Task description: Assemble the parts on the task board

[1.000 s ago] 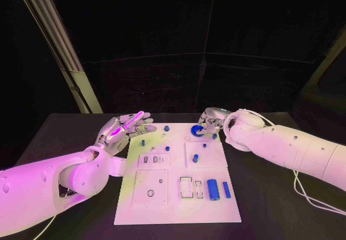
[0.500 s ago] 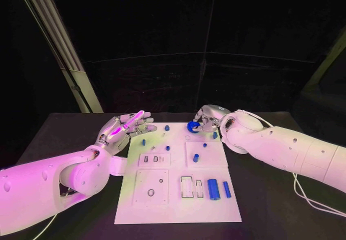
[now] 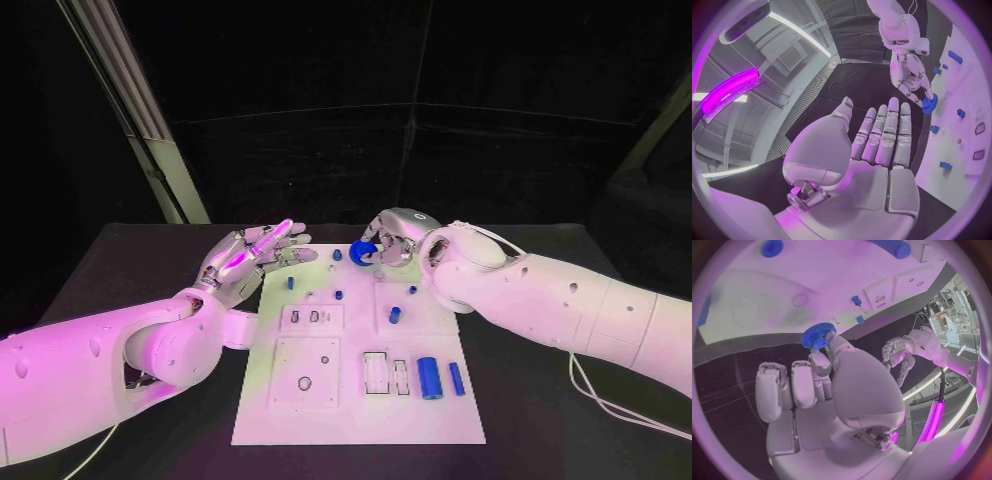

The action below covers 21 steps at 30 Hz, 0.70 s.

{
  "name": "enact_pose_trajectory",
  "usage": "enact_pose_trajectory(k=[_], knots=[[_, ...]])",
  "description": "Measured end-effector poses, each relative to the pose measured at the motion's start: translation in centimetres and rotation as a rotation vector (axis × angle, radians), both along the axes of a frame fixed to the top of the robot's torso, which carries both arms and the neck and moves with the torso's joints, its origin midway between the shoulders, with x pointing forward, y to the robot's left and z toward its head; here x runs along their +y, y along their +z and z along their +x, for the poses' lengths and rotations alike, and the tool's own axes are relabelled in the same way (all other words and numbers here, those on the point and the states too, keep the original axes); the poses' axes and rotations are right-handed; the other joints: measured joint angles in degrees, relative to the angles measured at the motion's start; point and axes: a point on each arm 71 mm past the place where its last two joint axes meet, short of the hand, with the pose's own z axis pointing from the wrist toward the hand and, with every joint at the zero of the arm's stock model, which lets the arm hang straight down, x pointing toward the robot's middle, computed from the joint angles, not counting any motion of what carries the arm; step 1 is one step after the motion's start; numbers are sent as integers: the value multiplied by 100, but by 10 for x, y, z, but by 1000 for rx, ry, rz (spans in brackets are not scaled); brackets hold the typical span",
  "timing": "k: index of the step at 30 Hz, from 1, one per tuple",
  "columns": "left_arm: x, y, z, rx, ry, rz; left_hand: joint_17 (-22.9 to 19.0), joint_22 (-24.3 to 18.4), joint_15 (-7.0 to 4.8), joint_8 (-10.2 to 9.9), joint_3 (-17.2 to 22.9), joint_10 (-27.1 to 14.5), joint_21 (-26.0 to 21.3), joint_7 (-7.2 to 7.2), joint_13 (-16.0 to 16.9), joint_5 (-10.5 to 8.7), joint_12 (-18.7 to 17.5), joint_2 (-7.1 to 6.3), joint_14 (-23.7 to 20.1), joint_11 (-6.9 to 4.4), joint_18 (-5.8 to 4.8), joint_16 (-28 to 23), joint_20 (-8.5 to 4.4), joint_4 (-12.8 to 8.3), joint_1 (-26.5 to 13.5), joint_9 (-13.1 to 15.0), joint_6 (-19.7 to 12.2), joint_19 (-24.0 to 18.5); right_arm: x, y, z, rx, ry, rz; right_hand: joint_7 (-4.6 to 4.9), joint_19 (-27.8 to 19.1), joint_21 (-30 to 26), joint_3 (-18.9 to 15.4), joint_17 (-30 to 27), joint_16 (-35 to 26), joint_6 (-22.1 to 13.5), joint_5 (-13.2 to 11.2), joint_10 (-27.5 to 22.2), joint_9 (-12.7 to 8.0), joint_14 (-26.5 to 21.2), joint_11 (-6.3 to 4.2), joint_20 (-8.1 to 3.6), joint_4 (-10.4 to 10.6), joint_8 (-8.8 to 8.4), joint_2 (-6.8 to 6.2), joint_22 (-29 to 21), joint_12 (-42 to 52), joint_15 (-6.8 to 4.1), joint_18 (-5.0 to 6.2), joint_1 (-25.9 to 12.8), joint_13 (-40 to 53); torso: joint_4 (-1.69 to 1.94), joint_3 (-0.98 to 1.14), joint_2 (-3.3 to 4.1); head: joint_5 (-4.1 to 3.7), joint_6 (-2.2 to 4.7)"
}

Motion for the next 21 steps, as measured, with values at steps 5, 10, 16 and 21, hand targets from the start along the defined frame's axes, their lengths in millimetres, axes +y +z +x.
enact_pose_trajectory(k=[5, 10, 16, 21], knots=[[0, 0, 0, 0, -1, 0, 0, 0, 0, 0, 0, 0, 0, 0, 0, 0, 0, 0, 0, 0, -1, 0, 0, 0, 0, 0, 0, 0, 22, -5, -2, -12, 30, -27, 0, 0, 0, 7, -1, 0, 0, 0, 0, 0, 0, 0, 0, -7, -28, 0, 0, 0, 0, 0, 0, 0, 8, -3, 3, 27, -13], [-1, 0, 0, 1, -1, 0, 0, 0, 0, 0, 0, 0, 0, 0, 0, 0, 0, 0, 0, 0, 0, 0, 0, 0, 0, 0, 0, 0, 33, -11, -2, -18, 39, -53, 0, 0, 0, 29, -1, 0, 0, -1, 0, 0, 0, 0, 0, -29, -56, -1, 0, 0, 0, 1, 0, 0, 11, -7, 7, 43, -36], [-1, 0, 1, 1, -3, 0, 0, 1, 0, 0, 0, 0, 0, 0, 0, 0, 0, 0, 0, 0, 0, 0, 0, 0, 0, 0, 0, 0, 43, -18, -3, -16, 48, -82, 0, 0, 0, 82, -2, 0, 0, -2, 0, 0, 0, 0, 0, 16, -79, -20, 0, 0, 0, 1, -19, -1, 11, -3, 7, 68, -54], [-2, 0, 1, 1, -4, -1, 0, -2, 0, -22, 0, 0, -23, 0, 0, 0, 0, 0, 0, 0, -1, 0, 0, 0, 0, 0, 0, 0, 50, -20, -2, -22, 52, -95, 0, 0, 0, 175, -2, 0, 0, -6, -1, 0, 0, 1, 0, 77, -79, -35, 0, -27, 0, 1, -34, -1, 7, 2, 8, 78, -68]])
